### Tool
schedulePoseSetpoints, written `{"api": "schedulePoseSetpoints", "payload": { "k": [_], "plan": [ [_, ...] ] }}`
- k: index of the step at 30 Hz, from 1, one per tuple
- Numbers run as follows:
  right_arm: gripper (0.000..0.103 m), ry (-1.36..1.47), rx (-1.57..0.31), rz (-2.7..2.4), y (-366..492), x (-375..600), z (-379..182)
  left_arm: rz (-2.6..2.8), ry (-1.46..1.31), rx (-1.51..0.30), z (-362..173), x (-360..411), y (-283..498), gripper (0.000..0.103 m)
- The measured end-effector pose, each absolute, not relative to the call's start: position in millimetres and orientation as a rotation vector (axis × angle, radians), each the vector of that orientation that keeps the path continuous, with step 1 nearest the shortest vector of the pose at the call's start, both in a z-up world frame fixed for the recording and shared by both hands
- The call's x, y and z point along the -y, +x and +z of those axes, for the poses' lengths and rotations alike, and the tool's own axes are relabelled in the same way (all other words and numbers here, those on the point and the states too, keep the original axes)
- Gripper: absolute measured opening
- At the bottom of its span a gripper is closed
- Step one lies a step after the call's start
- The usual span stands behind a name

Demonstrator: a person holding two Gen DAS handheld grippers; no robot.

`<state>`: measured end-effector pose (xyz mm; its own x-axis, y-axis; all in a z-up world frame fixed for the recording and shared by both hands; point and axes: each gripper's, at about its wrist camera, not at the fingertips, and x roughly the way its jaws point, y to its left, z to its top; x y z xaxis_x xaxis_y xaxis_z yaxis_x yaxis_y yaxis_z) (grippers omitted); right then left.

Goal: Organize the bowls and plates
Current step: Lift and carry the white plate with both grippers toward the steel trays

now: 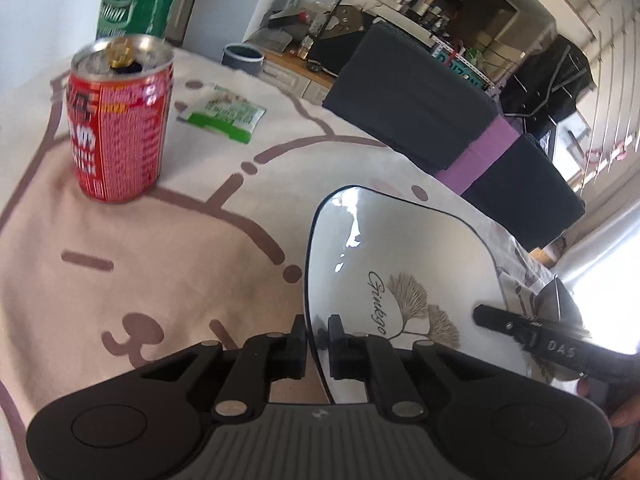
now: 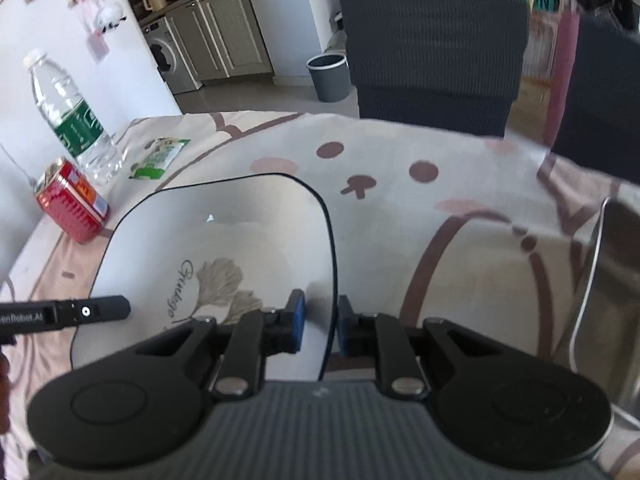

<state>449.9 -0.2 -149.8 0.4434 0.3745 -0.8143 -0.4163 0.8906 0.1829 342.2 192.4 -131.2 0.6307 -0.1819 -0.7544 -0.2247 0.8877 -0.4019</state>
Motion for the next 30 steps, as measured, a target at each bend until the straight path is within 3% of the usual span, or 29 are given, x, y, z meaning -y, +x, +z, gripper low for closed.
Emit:
{"api": "schedulePoseSetpoints", "payload": {
  "k": [7,20,30],
  "plan": [
    [0.016,-0.045,-0.902,0.509,434,10,-118,-0.007,-0.457,-0.803,-90,-183,330,0.011],
    [0.015,0.045,-0.728,0.478,337,91,-1,-0.153,-0.388,-0.574,24,-113,257,0.011],
    [0.014,0.085,-0.720,0.380,231,162,26,-0.301,-0.361,-0.625,27,-57,188,0.011]
  ]
}}
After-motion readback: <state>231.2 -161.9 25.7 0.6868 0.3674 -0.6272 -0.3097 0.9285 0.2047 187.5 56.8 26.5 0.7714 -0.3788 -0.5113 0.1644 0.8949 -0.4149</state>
